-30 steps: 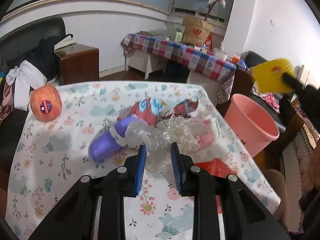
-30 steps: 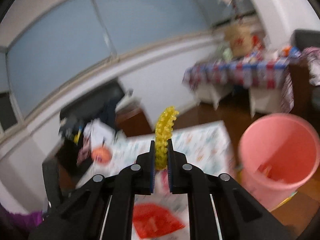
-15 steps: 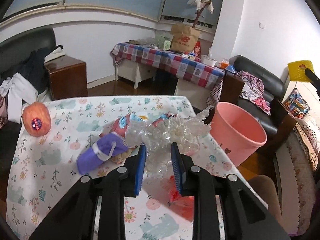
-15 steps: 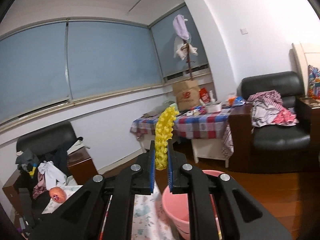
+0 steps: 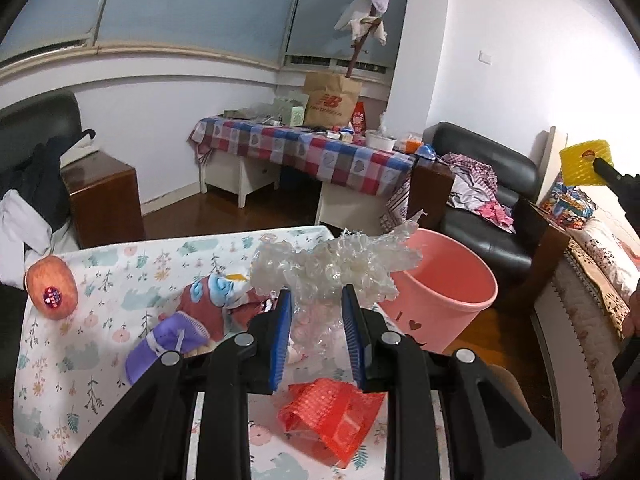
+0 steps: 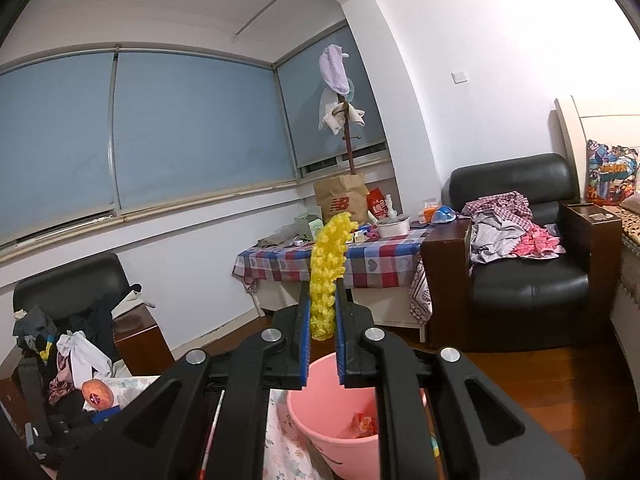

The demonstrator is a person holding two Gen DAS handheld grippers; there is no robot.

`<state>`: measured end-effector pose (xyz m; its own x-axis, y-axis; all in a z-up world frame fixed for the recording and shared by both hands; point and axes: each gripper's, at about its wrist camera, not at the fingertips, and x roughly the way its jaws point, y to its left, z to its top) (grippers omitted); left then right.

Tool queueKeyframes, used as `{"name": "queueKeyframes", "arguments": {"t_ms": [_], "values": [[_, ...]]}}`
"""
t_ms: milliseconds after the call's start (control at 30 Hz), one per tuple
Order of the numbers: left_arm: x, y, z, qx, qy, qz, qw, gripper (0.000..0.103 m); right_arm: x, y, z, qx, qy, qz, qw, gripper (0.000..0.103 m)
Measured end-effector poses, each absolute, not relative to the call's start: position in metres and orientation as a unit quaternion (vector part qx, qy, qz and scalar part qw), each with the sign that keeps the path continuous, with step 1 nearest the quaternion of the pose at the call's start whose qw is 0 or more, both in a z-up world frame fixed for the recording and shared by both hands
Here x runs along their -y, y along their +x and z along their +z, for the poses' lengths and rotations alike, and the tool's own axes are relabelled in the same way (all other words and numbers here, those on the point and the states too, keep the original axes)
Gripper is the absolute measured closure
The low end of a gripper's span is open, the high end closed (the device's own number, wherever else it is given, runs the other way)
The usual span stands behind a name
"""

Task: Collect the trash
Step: 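Carry both items over the pink bin and open both tools to drop them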

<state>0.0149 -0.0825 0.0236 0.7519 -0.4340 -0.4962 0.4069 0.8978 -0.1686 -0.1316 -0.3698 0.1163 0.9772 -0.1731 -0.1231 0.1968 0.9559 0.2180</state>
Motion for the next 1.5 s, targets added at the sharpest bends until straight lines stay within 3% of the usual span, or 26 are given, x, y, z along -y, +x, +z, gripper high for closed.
{"name": "queueKeyframes", "arguments": {"t_ms": [800,1500], "values": [[0.135,0.028,0.026,-0.280,-0.005,-0.257,0.925,0.079,0.397,-0.124,0.091,-0.081,0.148,-0.115,0.979,0.093],[0.242,0.053,0.023,-0.300,0.049,-0.292,0.907,0.079,0.428,-0.064,0.012,-0.177,0.203,-0.072,0.960,0.093]]}}
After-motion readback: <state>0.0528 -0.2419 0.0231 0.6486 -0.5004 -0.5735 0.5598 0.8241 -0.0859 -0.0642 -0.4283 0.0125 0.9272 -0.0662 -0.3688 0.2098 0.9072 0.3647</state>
